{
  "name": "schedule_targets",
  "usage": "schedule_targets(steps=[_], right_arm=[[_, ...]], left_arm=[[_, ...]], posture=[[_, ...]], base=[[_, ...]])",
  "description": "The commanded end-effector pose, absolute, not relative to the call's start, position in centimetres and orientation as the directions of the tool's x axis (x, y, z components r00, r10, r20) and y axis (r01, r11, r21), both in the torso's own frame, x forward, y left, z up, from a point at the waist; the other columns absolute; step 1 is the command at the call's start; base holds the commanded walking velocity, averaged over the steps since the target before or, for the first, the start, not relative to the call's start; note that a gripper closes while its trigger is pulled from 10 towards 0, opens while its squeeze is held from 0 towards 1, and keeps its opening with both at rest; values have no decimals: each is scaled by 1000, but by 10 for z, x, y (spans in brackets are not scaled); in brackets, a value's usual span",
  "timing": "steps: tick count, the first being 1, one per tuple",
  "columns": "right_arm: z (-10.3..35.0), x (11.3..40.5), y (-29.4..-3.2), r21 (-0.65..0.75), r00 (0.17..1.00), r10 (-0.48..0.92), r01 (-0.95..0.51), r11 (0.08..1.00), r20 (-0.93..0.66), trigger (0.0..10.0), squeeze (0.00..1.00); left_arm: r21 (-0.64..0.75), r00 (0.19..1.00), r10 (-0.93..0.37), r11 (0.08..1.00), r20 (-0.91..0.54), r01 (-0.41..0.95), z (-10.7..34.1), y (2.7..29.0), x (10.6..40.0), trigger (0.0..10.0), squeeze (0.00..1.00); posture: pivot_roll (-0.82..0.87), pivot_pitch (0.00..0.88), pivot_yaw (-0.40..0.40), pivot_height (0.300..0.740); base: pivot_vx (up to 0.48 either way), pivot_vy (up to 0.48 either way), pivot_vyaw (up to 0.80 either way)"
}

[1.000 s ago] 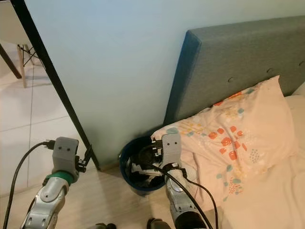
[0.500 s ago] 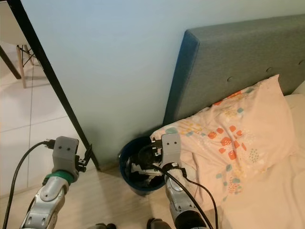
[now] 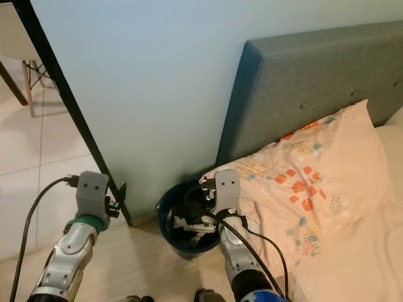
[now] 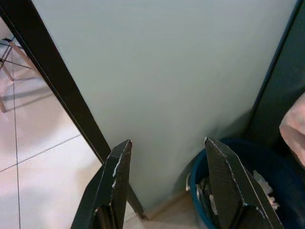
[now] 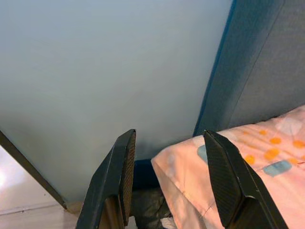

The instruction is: Clean up the room

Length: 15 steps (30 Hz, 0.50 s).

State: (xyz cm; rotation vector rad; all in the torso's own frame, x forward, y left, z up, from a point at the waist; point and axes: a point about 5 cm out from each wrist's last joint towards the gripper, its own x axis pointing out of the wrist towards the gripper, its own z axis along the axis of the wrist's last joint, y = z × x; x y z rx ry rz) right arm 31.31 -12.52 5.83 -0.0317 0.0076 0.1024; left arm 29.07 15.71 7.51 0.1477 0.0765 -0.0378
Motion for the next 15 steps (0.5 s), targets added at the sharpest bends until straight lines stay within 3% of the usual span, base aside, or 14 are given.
schedule_targets(steps=[1,9,15], right_arm=[[56,312,-129,-30,996,93,-93,995,-17,10000,0],[56,311,-142,-62,998,70,-70,996,-6,10000,0],[40,297,-139,-56,995,83,-86,995,-55,10000,0]], left_arm=[[148,994,-26,988,-103,41,68,159,289,10000,0],[177,996,16,984,-92,0,68,175,292,10000,0],[195,994,-2,980,-112,24,62,179,289,10000,0]], posture=[[10,0,36,740],[-9,2,38,740],[-33,57,35,740]], base=[[0,0,0],[0,0,0],[0,0,0]])
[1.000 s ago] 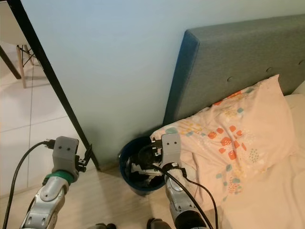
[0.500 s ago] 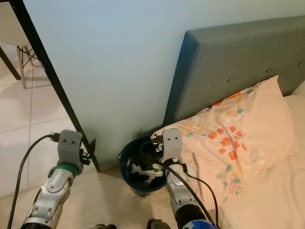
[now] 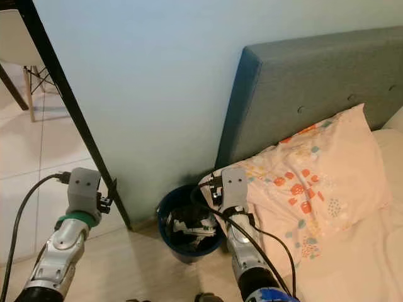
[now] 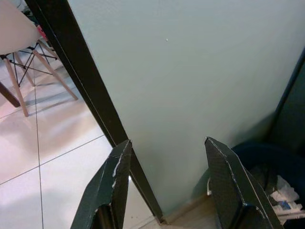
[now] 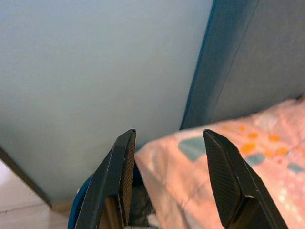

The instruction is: Clean up the room

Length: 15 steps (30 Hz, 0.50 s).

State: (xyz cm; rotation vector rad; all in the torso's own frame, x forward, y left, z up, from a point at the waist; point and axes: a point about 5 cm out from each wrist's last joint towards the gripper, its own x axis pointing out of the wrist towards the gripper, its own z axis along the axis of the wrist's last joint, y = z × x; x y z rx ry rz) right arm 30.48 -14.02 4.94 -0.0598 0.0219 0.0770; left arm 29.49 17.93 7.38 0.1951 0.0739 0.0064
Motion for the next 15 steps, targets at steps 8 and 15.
schedule_targets(steps=[8,15], right_arm=[[2,263,-140,-81,970,143,-161,984,-197,10000,0],[21,277,-148,-73,989,94,-103,992,-110,10000,0]], left_arm=[[188,982,-59,978,-182,94,37,170,264,10000,0],[163,979,-18,985,-205,52,30,180,255,10000,0]], posture=[[-29,23,9,740],[-38,3,15,740]], base=[[0,0,0],[0,0,0]])
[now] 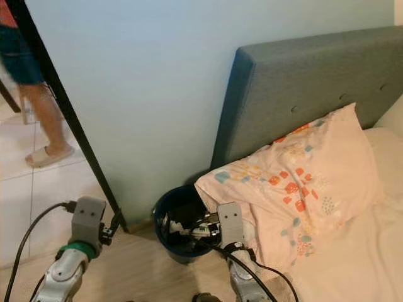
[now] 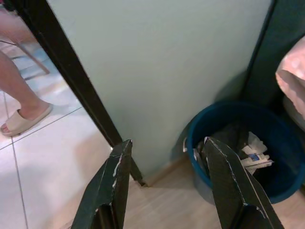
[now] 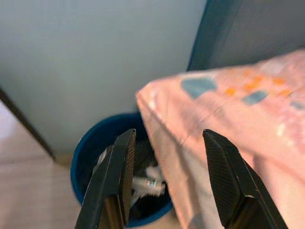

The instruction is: Clean up the room

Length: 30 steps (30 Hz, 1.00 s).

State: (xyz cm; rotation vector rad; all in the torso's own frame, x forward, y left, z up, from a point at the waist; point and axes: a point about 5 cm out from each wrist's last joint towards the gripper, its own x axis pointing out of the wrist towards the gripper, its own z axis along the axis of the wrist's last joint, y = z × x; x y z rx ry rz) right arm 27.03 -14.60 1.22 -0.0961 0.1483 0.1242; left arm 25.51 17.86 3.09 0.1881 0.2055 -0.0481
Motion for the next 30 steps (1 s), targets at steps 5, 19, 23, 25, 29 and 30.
schedule_targets(steps=[5,19,23,25,29,30], right_arm=[[42,290,-146,-61,996,84,-85,995,-18,10000,0],[37,282,-138,-52,994,109,-111,993,-32,10000,0],[37,286,-134,-52,992,117,-120,991,-40,10000,0],[40,288,-132,-50,992,124,-126,991,-35,10000,0],[42,291,-128,-50,990,135,-137,989,-33,10000,0],[41,291,-128,-51,990,136,-138,989,-37,10000,0]], left_arm=[[161,989,-24,986,-148,48,44,176,266,10000,0],[166,992,-24,985,-123,44,54,178,272,10000,0],[158,993,-19,987,-115,37,57,177,275,10000,0],[155,994,-22,987,-110,38,59,175,276,10000,0],[149,995,-8,989,-99,23,60,175,275,10000,0],[152,995,-1,988,-100,17,59,175,273,10000,0]], posture=[[-33,6,15,740],[2,34,21,740],[12,40,19,740],[18,44,18,740],[28,52,17,740],[28,52,17,740]], base=[[0,0,0],[0,0,0],[0,0,0],[0,0,0],[0,0,0],[0,0,0]])
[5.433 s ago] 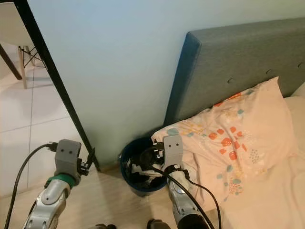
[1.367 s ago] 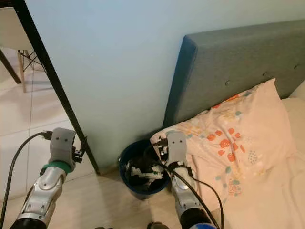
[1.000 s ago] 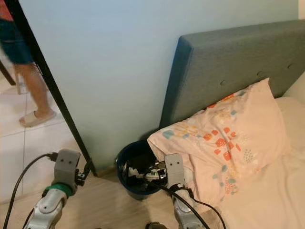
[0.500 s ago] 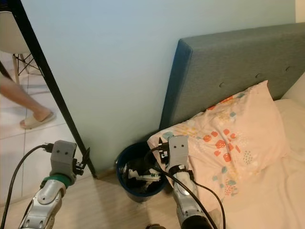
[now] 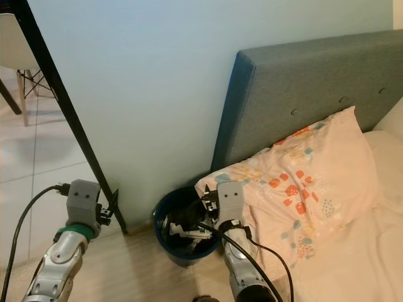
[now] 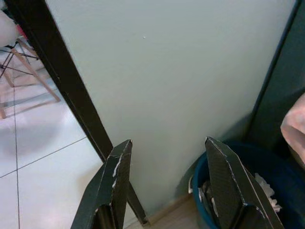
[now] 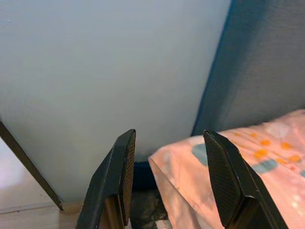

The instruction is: Clean up the room

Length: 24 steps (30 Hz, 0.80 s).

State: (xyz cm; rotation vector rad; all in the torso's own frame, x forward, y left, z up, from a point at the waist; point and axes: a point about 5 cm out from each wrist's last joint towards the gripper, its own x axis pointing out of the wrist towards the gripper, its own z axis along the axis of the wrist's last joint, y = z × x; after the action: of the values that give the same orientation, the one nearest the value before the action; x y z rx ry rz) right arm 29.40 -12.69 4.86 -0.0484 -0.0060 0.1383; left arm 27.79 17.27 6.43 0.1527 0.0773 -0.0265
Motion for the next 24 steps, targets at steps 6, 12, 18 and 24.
schedule_targets(steps=[6,12,18,24], right_arm=[[38,287,-128,-55,988,144,-147,988,-47,10000,0],[39,289,-130,-58,990,136,-139,989,-44,10000,0],[40,290,-131,-64,990,134,-137,989,-43,10000,0],[39,291,-133,-68,991,127,-130,989,-46,10000,0]], left_arm=[[160,993,3,987,-119,16,54,176,267,10000,0],[171,990,28,985,-140,-4,50,179,266,10000,0],[177,991,19,984,-135,6,52,177,270,10000,0],[190,990,24,982,-136,2,52,177,272,10000,0]], posture=[[22,53,15,740],[11,49,18,740],[7,45,20,740],[8,43,20,740]], base=[[0,0,0],[0,0,0],[0,0,0],[0,0,0]])
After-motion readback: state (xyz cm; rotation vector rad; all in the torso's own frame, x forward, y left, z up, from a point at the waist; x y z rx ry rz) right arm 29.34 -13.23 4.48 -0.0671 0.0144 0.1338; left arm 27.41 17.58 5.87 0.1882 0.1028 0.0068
